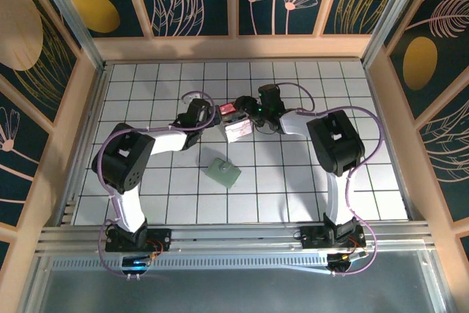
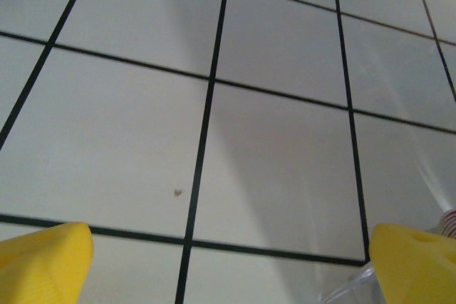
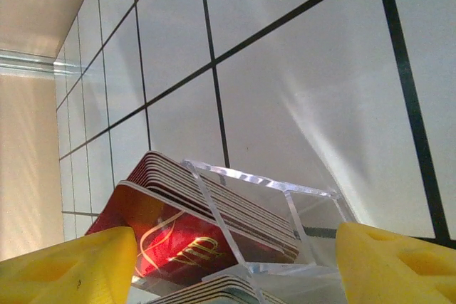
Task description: Take the credit cards out of the card holder
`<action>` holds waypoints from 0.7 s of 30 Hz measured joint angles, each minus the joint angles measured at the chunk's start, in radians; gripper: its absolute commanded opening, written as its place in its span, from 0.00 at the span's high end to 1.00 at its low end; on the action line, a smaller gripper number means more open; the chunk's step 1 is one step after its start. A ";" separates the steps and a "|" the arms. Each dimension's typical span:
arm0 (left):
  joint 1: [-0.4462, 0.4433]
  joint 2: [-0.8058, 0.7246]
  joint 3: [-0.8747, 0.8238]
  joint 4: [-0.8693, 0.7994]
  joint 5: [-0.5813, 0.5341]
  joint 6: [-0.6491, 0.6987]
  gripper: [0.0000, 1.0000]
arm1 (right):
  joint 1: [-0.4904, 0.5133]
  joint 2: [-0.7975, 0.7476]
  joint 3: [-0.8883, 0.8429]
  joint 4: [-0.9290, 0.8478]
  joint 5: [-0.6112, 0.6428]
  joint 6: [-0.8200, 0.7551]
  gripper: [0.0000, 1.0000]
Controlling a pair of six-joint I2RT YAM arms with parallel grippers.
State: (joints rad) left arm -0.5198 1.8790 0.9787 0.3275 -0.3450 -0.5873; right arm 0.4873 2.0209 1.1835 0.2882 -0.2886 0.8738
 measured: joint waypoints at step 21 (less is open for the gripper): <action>0.011 -0.057 0.016 -0.052 -0.018 0.018 0.01 | -0.042 -0.133 -0.072 -0.084 0.091 -0.092 0.14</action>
State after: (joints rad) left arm -0.5087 1.8221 0.9951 0.2752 -0.3634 -0.5694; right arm 0.4458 1.8881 1.1118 0.2043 -0.1978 0.7822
